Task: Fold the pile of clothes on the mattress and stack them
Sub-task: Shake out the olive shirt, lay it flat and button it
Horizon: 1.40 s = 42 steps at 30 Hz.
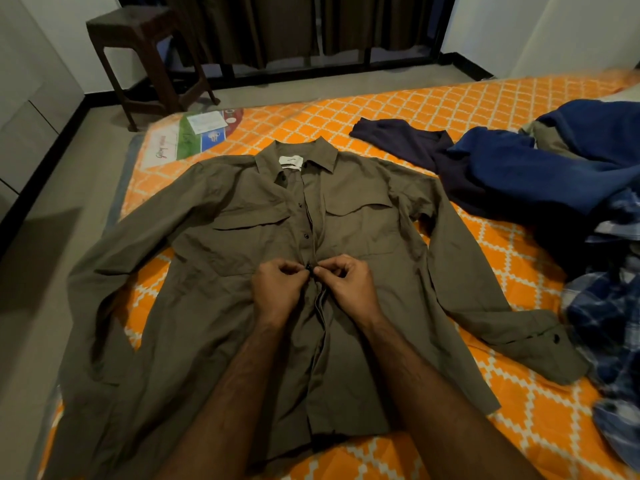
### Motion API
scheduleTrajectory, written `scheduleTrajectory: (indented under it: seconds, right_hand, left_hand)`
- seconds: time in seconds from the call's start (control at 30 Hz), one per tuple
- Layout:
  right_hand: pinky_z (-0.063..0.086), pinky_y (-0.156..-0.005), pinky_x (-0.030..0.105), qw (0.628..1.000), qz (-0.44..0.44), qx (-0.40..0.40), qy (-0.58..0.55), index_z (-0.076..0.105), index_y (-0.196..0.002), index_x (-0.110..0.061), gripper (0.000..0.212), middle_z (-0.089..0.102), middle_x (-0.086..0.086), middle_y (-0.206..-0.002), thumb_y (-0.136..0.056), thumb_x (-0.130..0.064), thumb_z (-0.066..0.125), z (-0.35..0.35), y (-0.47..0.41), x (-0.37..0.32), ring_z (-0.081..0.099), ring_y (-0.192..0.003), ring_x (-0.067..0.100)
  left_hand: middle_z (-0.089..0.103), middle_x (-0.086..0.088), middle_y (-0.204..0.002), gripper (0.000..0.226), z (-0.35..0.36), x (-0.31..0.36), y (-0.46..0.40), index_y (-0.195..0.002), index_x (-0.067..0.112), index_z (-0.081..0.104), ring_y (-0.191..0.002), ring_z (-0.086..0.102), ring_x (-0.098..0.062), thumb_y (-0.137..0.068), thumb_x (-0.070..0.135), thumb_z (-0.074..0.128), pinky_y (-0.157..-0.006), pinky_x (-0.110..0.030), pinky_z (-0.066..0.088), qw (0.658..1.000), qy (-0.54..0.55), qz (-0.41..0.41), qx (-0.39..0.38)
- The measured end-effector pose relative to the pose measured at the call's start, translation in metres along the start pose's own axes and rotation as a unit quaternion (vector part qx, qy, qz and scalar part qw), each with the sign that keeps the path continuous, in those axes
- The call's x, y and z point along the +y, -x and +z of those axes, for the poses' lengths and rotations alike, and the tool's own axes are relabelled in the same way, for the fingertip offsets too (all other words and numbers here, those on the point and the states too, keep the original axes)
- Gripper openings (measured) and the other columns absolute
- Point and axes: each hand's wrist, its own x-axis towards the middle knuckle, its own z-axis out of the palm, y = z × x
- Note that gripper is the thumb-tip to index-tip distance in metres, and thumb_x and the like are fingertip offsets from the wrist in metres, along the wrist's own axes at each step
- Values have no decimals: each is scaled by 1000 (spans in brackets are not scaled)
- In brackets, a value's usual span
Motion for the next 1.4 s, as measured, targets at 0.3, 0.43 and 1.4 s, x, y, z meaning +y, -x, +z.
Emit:
scheduleTrajectory:
  seconds: [0.3, 0.43, 1.4]
  right_hand:
    - [49, -68, 23, 1000, -1, -18, -1, 79, -91, -10, 8, 67, -5, -79, -83, -7, 79, -2, 0, 1, 63, -72, 6]
    - [52, -72, 24, 1000, 9, -27, -12, 79, -93, -8, 10, 69, 2, -85, -83, -7, 79, -2, 0, 2, 67, -81, 17]
    - [52, -74, 36, 989, 102, 40, 98, 59, -85, -20, 13, 63, -2, -81, -85, -23, 72, 1, -57, -12, 60, -77, 16]
  left_hand:
    - [76, -2, -77, 8, 1, -5, 6, -86, 8, 80, -75, 72, -14, -79, 5, 81, -79, -36, 60, 995, 93, 18, -14]
    - [76, -6, -78, 8, 1, -6, 5, -86, 5, 79, -77, 73, -18, -79, 2, 80, -79, -37, 61, 993, 112, 9, -19]
    - [56, -8, -111, 59, 18, 19, -65, -108, 10, 57, -103, 54, -25, -77, 58, 74, -88, -40, 50, 982, -183, 35, -31]
